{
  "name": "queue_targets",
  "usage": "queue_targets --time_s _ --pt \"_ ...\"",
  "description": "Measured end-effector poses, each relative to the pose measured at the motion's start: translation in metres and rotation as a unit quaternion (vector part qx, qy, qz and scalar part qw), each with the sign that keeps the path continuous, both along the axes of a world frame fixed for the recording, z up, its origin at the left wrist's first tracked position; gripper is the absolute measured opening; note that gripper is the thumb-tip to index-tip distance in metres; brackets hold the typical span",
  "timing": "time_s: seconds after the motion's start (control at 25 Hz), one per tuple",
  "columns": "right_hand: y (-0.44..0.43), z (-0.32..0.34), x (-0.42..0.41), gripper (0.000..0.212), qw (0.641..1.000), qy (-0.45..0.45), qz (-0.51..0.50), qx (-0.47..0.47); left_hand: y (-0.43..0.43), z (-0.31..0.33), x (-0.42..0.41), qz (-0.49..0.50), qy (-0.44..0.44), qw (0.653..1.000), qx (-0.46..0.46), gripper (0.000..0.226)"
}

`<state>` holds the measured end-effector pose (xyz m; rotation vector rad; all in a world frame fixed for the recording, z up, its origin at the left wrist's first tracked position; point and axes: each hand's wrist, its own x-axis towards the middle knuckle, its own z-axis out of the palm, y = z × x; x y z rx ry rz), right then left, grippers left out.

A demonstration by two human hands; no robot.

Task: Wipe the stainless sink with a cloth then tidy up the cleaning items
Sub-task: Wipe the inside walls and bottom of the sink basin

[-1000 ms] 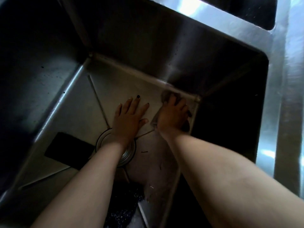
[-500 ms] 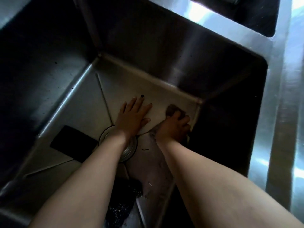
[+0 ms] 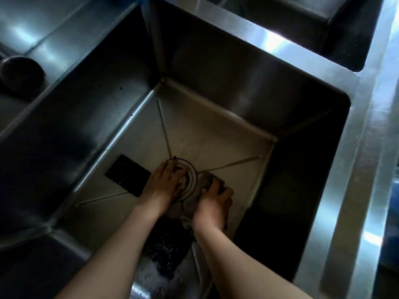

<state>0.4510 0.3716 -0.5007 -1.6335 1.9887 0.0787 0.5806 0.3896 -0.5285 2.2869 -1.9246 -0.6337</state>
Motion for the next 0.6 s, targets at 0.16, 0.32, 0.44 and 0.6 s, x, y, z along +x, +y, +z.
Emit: queue_targets --time_s 0.16,0.32,0.44,0.6 --pt "0.013 -0.027 -0.004 0.048 0.997 0.037 0.061 0.027 0.009 -0.013 -0.014 -0.004 -0.029 1.0 0.008 0.053" --pt "0.001 -0.035 0.01 0.047 0.985 0.065 0.107 -0.117 0.011 -0.027 -0.015 0.023 -0.012 0.999 -0.03 0.056" --pt "-0.016 -0.036 0.01 0.041 0.981 0.045 0.11 -0.156 0.009 -0.03 -0.016 0.028 -0.015 0.999 -0.02 0.054" --pt "-0.034 -0.042 -0.011 0.045 0.989 0.108 0.059 -0.086 0.008 -0.034 -0.014 0.036 -0.005 0.998 0.053 0.058"
